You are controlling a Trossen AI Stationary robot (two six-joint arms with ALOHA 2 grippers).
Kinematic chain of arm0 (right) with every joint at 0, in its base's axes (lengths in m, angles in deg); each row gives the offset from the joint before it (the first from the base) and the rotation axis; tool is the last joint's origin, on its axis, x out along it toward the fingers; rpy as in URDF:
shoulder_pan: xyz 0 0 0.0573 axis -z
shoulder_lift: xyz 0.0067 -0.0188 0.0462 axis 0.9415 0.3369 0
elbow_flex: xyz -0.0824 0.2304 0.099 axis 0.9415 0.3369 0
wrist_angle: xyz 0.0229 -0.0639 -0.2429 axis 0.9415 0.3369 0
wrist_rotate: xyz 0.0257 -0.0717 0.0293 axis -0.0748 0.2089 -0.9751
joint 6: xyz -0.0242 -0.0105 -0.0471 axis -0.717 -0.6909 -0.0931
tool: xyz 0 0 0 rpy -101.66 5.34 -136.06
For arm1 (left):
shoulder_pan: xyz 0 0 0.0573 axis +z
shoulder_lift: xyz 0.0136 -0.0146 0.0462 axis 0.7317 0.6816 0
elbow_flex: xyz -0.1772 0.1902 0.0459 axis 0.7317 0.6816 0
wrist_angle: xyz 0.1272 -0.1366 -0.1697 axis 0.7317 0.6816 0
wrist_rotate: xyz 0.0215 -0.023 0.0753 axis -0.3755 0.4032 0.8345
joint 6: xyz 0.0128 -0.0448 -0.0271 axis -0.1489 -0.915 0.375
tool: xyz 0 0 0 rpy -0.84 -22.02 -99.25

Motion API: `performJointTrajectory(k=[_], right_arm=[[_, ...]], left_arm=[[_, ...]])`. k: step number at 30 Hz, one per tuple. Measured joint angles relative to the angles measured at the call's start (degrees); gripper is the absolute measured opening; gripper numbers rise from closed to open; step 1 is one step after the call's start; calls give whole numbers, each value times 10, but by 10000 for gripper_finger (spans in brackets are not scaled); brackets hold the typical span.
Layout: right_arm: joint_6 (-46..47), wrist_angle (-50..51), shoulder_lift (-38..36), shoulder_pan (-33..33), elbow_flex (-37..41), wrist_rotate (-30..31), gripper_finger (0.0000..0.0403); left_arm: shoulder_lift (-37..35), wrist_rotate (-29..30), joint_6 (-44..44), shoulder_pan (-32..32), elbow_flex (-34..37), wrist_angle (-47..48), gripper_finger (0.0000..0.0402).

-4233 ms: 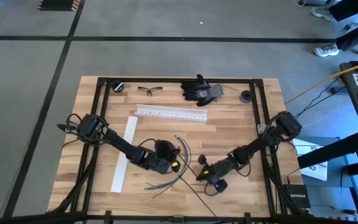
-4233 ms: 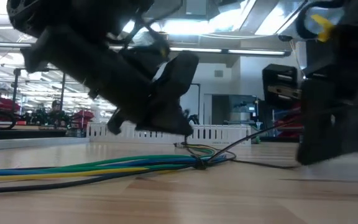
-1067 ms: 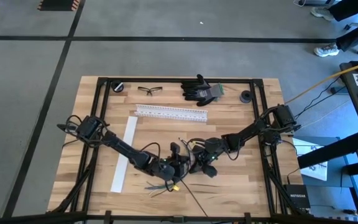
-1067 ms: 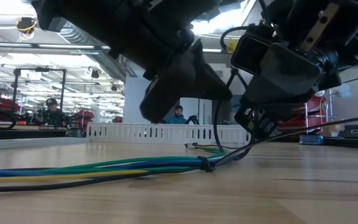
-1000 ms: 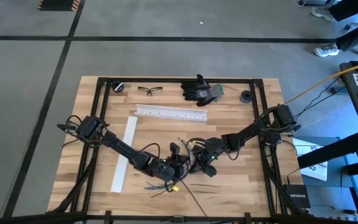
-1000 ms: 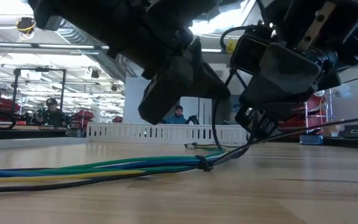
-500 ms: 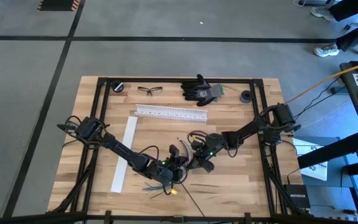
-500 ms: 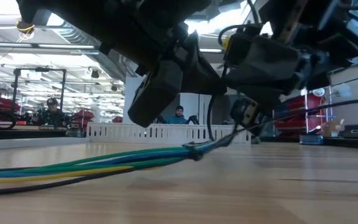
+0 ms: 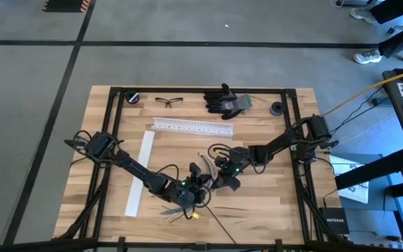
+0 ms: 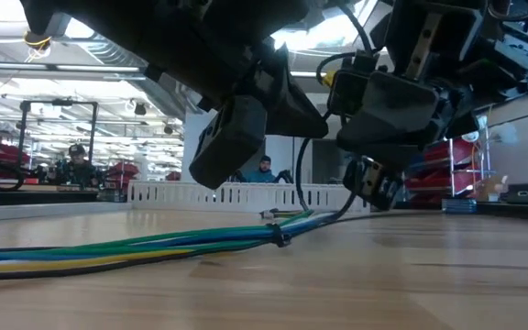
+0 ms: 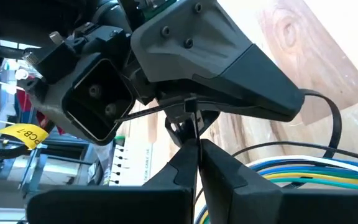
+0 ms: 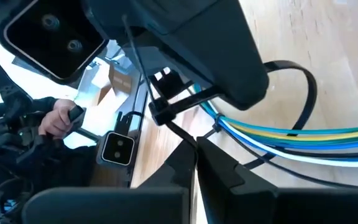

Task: Ziptie cables
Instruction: Wrap the black zip tie on the cable

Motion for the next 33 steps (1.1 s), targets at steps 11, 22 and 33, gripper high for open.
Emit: performJointTrajectory(k=[11,22,33], right_arm=[[-13,-1,0,6,0,4,0],[-15,-1,0,6,0,4,0],[-16,-1,0,6,0,5,0]], left_arm=[[0,1,-5,-1,0,1,0],[0,1,-11,0,0,1,0],[0,1,-13,0,0,1,0]])
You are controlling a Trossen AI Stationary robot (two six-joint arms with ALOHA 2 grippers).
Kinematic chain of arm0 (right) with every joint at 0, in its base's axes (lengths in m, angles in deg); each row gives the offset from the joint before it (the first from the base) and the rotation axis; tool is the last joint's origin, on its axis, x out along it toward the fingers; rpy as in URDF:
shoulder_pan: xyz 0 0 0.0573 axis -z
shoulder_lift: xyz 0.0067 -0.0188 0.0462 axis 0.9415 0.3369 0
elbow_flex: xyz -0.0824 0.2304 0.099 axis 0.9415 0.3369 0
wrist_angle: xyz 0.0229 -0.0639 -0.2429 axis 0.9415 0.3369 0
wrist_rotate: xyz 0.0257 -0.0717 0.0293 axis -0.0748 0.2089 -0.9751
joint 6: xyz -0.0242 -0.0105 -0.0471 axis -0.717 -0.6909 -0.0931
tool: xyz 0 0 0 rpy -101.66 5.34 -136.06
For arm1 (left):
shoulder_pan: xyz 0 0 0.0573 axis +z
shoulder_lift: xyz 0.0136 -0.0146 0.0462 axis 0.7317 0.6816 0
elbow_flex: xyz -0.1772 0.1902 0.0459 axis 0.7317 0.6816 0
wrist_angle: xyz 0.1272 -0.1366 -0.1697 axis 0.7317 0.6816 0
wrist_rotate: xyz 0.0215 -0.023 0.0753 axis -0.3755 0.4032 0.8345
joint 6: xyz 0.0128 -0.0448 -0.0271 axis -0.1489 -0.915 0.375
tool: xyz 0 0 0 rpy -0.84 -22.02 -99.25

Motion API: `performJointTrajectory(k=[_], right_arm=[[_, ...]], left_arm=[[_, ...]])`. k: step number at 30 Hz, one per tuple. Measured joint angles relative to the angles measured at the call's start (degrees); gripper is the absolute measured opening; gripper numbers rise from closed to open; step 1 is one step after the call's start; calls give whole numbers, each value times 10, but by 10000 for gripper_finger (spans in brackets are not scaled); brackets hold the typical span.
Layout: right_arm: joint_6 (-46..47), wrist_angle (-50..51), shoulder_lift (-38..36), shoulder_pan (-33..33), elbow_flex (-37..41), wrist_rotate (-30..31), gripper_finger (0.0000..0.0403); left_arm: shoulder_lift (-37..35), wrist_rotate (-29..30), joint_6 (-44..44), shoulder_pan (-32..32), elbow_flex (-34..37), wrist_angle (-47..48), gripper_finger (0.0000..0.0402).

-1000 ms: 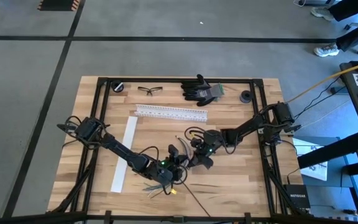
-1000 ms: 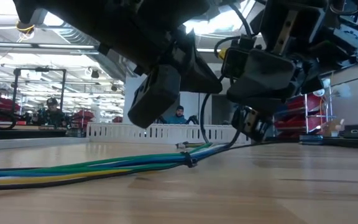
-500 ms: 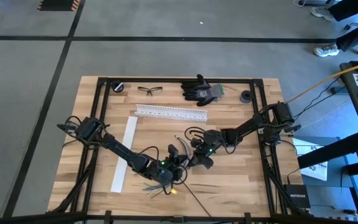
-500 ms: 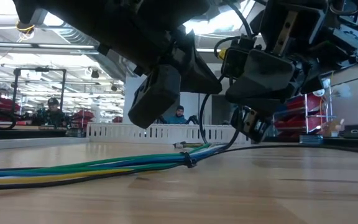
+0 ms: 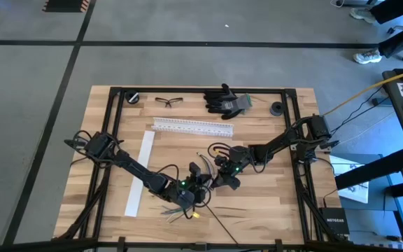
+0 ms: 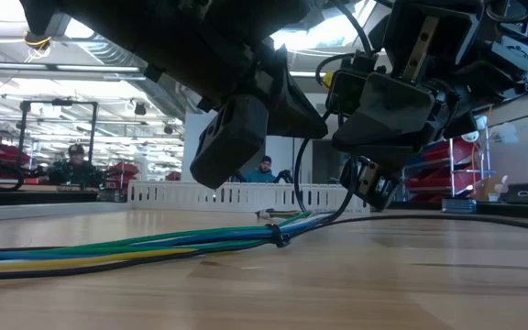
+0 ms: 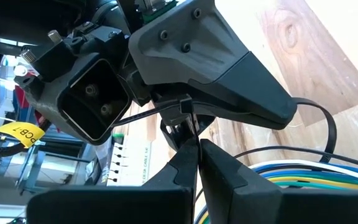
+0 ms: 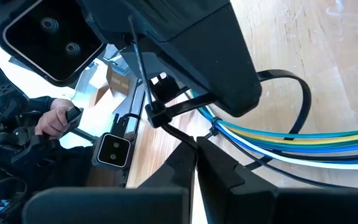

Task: Ziptie cables
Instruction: Wrap the black zip tie on the cable

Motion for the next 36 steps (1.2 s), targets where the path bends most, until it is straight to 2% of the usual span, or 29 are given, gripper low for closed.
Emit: performJointTrajectory(k=[36], right_arm=[[-5,0,0,0,0,0,0]], left_arm=[[0,0,-10,0,0,0,0]])
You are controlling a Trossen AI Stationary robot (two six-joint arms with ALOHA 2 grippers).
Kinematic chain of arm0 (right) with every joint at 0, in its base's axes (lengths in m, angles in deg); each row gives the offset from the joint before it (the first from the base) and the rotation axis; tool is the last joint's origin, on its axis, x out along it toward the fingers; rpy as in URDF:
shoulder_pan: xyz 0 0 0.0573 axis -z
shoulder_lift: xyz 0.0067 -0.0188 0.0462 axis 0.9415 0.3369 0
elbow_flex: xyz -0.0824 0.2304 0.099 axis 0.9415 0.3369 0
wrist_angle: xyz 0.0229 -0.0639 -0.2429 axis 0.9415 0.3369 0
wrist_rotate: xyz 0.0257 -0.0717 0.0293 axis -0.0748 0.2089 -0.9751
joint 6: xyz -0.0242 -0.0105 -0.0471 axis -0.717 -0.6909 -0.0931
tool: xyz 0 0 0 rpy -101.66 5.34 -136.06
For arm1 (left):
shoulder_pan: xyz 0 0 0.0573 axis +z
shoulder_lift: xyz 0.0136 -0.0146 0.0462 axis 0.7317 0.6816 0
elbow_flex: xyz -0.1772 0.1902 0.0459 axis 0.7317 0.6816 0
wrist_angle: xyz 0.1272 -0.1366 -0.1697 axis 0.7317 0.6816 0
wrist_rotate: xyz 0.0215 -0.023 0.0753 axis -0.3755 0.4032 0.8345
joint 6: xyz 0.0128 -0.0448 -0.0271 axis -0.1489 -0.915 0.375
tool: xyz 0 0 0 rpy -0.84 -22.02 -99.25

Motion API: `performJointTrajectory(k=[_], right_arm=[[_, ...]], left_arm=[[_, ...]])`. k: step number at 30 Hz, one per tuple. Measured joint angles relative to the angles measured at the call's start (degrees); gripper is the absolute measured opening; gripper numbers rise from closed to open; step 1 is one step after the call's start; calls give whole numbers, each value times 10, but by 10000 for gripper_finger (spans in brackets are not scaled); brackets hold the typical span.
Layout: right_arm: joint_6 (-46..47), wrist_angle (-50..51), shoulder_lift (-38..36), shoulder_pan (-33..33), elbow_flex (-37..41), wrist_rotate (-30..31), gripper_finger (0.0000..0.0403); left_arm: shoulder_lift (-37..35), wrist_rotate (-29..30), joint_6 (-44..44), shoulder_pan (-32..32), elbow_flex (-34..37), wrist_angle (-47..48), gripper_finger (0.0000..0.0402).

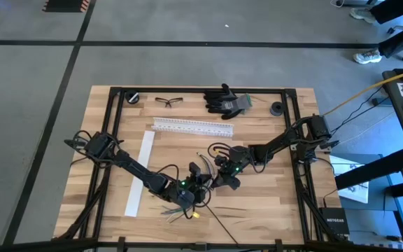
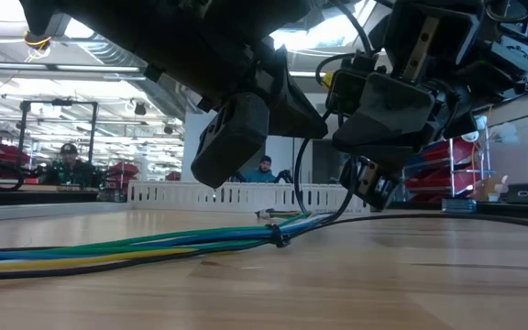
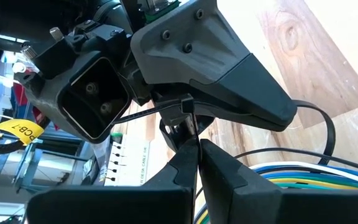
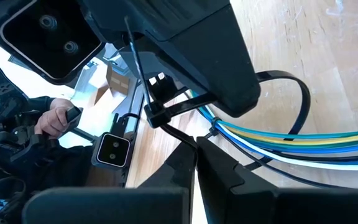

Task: Ziptie cables
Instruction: Wrap the black zip tie on the cable

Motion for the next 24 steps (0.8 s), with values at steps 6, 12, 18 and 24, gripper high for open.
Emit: performJointTrajectory(k=[6,12,18,24], right_arm=[[-4,0,0,0,0,-2,0],[-6,0,0,0,0,-4,0],[-6,0,0,0,0,-5,0],[-6,0,0,0,0,-5,0]], left_arm=[[0,0,-4,0,0,0,0],[0,0,-14,0,0,0,0],[0,0,-16,0,0,0,0],[0,0,-16,0,0,0,0]])
